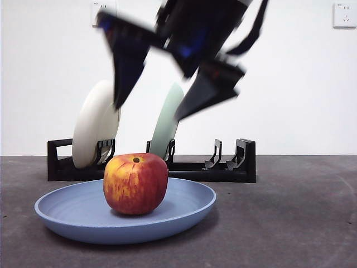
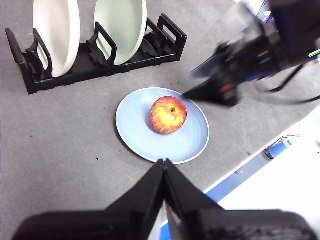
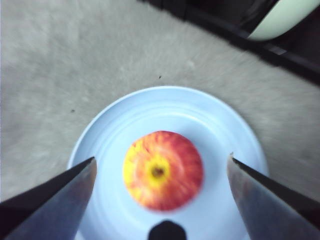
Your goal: Take the blue plate from the plate rack,put the plate on the table,take the apple from the table,put the apple in the plate
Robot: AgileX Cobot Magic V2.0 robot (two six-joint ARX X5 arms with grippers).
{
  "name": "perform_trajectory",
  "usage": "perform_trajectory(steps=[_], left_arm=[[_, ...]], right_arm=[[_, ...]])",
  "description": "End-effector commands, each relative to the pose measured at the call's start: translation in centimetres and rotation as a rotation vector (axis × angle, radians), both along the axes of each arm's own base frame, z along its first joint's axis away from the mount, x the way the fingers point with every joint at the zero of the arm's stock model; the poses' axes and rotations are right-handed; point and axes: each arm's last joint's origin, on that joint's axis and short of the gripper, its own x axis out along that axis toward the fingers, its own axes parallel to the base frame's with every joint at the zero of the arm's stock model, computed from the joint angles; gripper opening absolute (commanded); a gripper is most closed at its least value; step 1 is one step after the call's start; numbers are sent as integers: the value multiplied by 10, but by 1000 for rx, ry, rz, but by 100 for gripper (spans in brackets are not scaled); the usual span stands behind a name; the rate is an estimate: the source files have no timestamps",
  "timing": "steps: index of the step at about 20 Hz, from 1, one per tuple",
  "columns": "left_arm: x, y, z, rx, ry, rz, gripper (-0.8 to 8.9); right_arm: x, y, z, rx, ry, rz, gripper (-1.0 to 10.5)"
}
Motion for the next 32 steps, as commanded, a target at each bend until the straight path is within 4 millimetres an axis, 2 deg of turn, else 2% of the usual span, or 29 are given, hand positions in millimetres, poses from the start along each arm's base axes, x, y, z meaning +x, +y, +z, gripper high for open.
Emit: perform_trajectory(steps=[1,3,5,7,8,11,19,21,24,27,30,32], left_arm=[[0,0,0,-8,0,3,-3],[0,0,0,-8,0,3,-3],[0,0,0,-8,0,3,-3],[0,0,0,-8,0,3,-3],[0,0,0,-8,0,3,-3],[0,0,0,-8,0,3,-3],[0,0,0,-8,0,7,-3],[1,-6,1,19,11,50,-3],[7,-20,3,81,46,242,-3],[10,-22,4,109,68,500,-3],[8,-17,4,320,-18,673,-3],[12,-19,11,417,-143,681,-3]], right_arm=[[-13,-20,25,-2,-27,-10,436],[-30,-46,47,-29,-59,-36,413],[-48,-75,65,-49,-77,-52,298],[-65,-103,79,-51,-96,-74,57],[-73,-114,84,-47,-107,-84,-19],[-89,-138,94,-14,-136,-98,2],[-96,-149,94,-36,-124,-96,2],[-97,-150,92,-59,-109,-94,2],[-98,-152,89,-96,-87,-92,2],[-100,-155,86,-137,-62,-89,2],[-102,-158,82,-182,-35,-86,2],[-103,-160,81,-203,-22,-84,2]])
